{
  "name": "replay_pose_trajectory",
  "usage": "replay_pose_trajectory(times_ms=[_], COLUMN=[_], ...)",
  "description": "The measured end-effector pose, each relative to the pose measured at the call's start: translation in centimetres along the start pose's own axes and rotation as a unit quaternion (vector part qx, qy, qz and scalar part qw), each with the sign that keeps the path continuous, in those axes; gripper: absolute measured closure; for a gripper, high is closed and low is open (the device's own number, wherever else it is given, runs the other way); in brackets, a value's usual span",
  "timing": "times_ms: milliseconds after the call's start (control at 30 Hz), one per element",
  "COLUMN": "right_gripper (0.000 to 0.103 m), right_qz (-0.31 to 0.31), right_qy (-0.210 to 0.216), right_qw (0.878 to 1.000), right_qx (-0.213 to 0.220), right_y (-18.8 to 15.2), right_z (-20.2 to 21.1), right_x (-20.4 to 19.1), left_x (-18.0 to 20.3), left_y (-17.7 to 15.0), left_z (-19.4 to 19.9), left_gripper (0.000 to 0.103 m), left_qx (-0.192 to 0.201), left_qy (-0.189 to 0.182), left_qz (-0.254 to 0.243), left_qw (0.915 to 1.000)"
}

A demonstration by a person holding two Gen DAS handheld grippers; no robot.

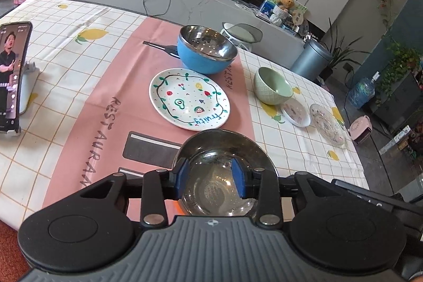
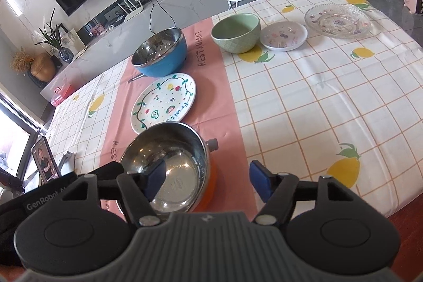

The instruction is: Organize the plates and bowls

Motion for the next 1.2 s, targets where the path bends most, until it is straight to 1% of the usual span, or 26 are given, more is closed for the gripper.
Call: replay_pose_trajectory(times_ms=[100, 167, 233, 367, 533, 600, 700, 867, 967, 1067, 1133, 1200], right_gripper=[0.026, 0.023, 0.017, 0.014, 0.013, 0.013, 0.013, 0.014, 0.016, 0.017, 0.02, 0.02], right_qz=[-0.007, -0.01, -0.01, 0.006, 0.017, 0.018, 0.019, 0.015, 0.011, 0.002, -0.008, -0.021], right_qy=[-0.001, 0.001, 0.0, 0.005, 0.019, 0.026, 0.033, 0.037, 0.034, 0.036, 0.038, 0.034], right_qw=[1.0, 1.0, 1.0, 1.0, 1.0, 0.999, 0.999, 0.999, 0.998, 0.998, 0.997, 0.996], right_qx=[0.009, 0.011, 0.011, 0.013, 0.006, -0.002, -0.013, -0.03, -0.044, -0.061, -0.067, -0.074], right_y=[1.1, 2.0, 3.0, 4.9, 7.0, 7.8, 8.9, 11.1, 12.5, 14.0, 15.0, 16.0], right_z=[0.0, -0.1, -0.3, -0.7, -1.5, -2.0, -3.0, -5.2, -7.0, -9.2, -10.8, -12.3], right_x=[0.3, 0.2, -0.1, -1.3, -2.9, -3.5, -4.3, -5.0, -5.4, -6.0, -6.3, -6.5], left_x=[0.3, 0.4, 0.4, 0.3, -0.3, -0.7, -1.7, -3.2, -4.1, -4.8, -5.4, -6.2], left_y=[1.1, 2.0, 3.0, 5.1, 7.5, 8.3, 9.4, 11.4, 12.8, 14.2, 15.0, 15.8], left_z=[-0.2, -0.2, -0.3, -0.6, -1.5, -2.1, -3.2, -5.2, -6.9, -8.9, -10.2, -11.4], left_gripper=[0.063, 0.063, 0.063, 0.062, 0.06, 0.059, 0.059, 0.059, 0.059, 0.059, 0.059, 0.059], left_qx=[-0.007, -0.007, -0.004, 0.0, 0.002, 0.0, -0.004, -0.002, -0.004, -0.006, -0.009, -0.008], left_qy=[-0.015, -0.019, -0.02, -0.022, -0.029, -0.037, -0.056, -0.052, -0.058, -0.053, -0.038, -0.033], left_qz=[-0.024, -0.04, -0.052, -0.063, -0.06, -0.052, -0.028, -0.006, 0.016, 0.027, 0.034, 0.043], left_qw=[0.9996, 0.999, 0.9984, 0.9978, 0.9978, 0.998, 0.998, 0.9986, 0.9982, 0.9982, 0.9986, 0.9985])
Point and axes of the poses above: each gripper's, at about its wrist camera, not at the fingertips, and z roughly against the way its jaws point, x to its right, y to its top, the point moved 3 cm from there along -z, roughly the way its jaws point, and after that the axes turned 7 degrees about -z, right-handed, at the moved point
